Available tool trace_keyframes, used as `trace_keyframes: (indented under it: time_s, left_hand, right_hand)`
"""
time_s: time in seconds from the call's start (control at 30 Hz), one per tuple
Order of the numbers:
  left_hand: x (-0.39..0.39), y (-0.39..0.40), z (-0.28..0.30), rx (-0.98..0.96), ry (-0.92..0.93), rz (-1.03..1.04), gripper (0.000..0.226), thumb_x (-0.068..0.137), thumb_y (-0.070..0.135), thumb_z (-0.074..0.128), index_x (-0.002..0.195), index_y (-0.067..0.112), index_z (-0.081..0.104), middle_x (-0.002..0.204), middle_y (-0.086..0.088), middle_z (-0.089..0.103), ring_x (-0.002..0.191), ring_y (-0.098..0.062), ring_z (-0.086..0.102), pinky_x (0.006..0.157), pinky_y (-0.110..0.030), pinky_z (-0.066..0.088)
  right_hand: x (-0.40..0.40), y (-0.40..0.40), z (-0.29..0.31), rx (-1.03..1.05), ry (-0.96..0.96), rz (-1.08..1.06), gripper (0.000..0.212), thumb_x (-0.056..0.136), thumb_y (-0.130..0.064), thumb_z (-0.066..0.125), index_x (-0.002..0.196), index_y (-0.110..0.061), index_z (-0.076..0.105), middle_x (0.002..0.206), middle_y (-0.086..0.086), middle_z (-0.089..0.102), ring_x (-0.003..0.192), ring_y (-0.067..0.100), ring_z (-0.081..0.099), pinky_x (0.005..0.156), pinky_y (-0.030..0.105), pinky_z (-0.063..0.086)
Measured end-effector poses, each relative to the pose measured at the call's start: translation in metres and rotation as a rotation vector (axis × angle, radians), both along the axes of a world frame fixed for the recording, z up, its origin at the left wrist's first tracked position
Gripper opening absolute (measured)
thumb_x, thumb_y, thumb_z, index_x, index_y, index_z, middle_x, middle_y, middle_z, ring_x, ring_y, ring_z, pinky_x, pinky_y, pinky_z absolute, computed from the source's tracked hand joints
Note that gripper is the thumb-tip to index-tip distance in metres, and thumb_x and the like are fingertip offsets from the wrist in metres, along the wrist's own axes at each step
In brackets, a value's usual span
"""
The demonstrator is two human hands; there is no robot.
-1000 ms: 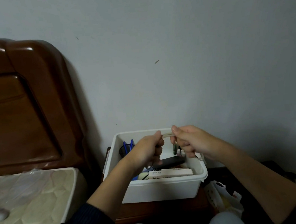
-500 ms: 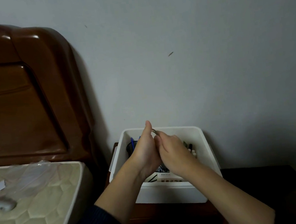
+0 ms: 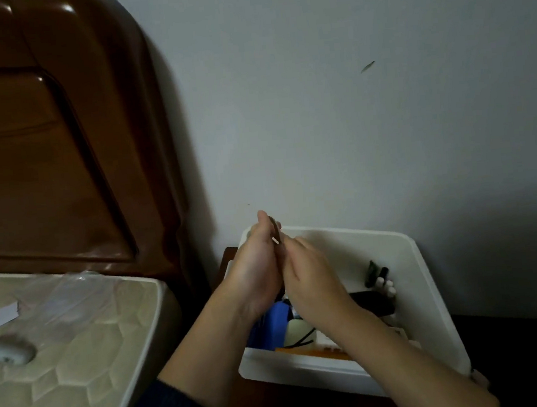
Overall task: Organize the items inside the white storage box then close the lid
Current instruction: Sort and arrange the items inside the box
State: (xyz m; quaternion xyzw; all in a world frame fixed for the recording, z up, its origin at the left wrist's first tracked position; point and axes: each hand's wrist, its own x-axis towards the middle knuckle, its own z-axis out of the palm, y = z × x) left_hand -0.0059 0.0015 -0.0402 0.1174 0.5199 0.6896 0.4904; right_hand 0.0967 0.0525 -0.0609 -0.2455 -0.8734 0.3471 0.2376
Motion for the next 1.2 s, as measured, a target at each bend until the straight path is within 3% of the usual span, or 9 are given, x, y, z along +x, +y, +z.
trace_keyframes:
  time_s: [0.03, 0.17, 0.27, 0.37, 0.57, 0.7, 1.03, 1.13, 1.2]
  left_hand:
    - [-0.006, 0.001, -0.004, -0.05, 0.078, -0.019, 0.063, 0.104, 0.069, 0.037, 0.139, 0.021, 0.057, 0.121, -0.003, 0.067, 0.11, -0.012, 0.067, 0.083, -0.031, 0.054]
    - [-0.037, -0.005, -0.024, -0.138, 0.26, -0.111, 0.076, 0.102, 0.075, 0.035, 0.148, 0.018, 0.053, 0.135, 0.0, 0.063, 0.119, -0.001, 0.064, 0.103, -0.021, 0.049]
    - [-0.052, -0.01, -0.035, -0.237, 0.445, 0.082, 0.048, 0.108, 0.059, 0.038, 0.134, 0.019, 0.044, 0.122, 0.006, 0.057, 0.095, 0.013, 0.065, 0.064, 0.0, 0.047]
    - [-0.059, -0.015, -0.053, -0.378, 0.584, 0.328, 0.036, 0.11, 0.032, 0.048, 0.14, 0.014, 0.036, 0.137, -0.008, 0.051, 0.119, -0.019, 0.057, 0.102, -0.03, 0.05]
    - [-0.048, -0.02, -0.09, -0.582, 0.822, 0.144, 0.049, 0.113, 0.031, 0.037, 0.159, 0.015, 0.03, 0.157, -0.01, 0.043, 0.142, -0.032, 0.045, 0.116, -0.051, 0.042]
    - [-0.06, -0.018, -0.102, -0.638, 0.782, 0.044, 0.047, 0.115, 0.037, 0.029, 0.155, 0.017, 0.041, 0.153, -0.014, 0.047, 0.133, -0.036, 0.053, 0.112, -0.057, 0.045]
    - [-0.062, -0.015, -0.113, -0.666, 0.823, 0.076, 0.04, 0.114, 0.039, 0.027, 0.14, 0.022, 0.053, 0.139, -0.008, 0.052, 0.119, -0.031, 0.059, 0.106, -0.056, 0.05]
    - [-0.062, -0.014, -0.115, -0.669, 0.826, 0.085, 0.038, 0.114, 0.038, 0.027, 0.135, 0.022, 0.055, 0.134, -0.007, 0.056, 0.116, -0.028, 0.06, 0.106, -0.055, 0.05]
    - [-0.061, -0.013, -0.115, -0.673, 0.828, 0.093, 0.036, 0.114, 0.038, 0.028, 0.13, 0.022, 0.056, 0.131, -0.007, 0.058, 0.114, -0.026, 0.061, 0.105, -0.054, 0.051]
  right_hand:
    - [-0.006, 0.001, -0.004, -0.082, 0.007, 0.01, 0.032, 0.114, -0.039, 0.032, 0.121, -0.031, 0.063, 0.102, -0.009, 0.065, 0.095, 0.005, 0.063, 0.084, 0.035, 0.058]
    - [-0.024, 0.016, -0.018, -0.078, -0.066, 0.02, 0.03, 0.113, -0.036, 0.033, 0.115, -0.029, 0.063, 0.097, -0.008, 0.067, 0.09, 0.009, 0.064, 0.083, 0.043, 0.058]
    - [-0.035, 0.04, -0.019, -0.057, -0.153, 0.009, 0.034, 0.114, -0.034, 0.033, 0.115, -0.021, 0.065, 0.101, 0.001, 0.07, 0.094, 0.02, 0.066, 0.088, 0.048, 0.056]
    - [-0.043, 0.069, -0.022, 0.022, -0.324, -0.012, 0.031, 0.114, -0.025, 0.038, 0.114, -0.015, 0.067, 0.104, 0.008, 0.07, 0.098, 0.027, 0.066, 0.087, 0.042, 0.054]
    - [-0.07, 0.095, -0.041, 0.269, -0.772, 0.126, 0.013, 0.104, -0.01, 0.051, 0.107, -0.013, 0.064, 0.096, 0.01, 0.062, 0.094, 0.032, 0.066, 0.073, 0.034, 0.049]
    - [-0.092, 0.09, -0.057, 0.381, -0.904, 0.184, 0.022, 0.101, -0.01, 0.054, 0.117, -0.012, 0.069, 0.098, 0.01, 0.059, 0.096, 0.033, 0.068, 0.08, 0.039, 0.056]
    - [-0.131, 0.074, -0.076, 0.539, -1.026, 0.243, 0.027, 0.101, -0.011, 0.057, 0.127, -0.013, 0.064, 0.127, 0.009, 0.063, 0.11, 0.028, 0.064, 0.078, 0.037, 0.041]
    - [-0.14, 0.077, -0.087, 0.518, -1.068, 0.22, 0.037, 0.101, -0.012, 0.061, 0.137, -0.011, 0.06, 0.14, 0.012, 0.059, 0.126, 0.031, 0.06, 0.092, 0.039, 0.046]
    - [-0.145, 0.08, -0.097, 0.438, -1.113, 0.197, 0.054, 0.102, -0.009, 0.06, 0.153, -0.007, 0.046, 0.162, 0.019, 0.04, 0.146, 0.039, 0.045, 0.115, 0.048, 0.039]
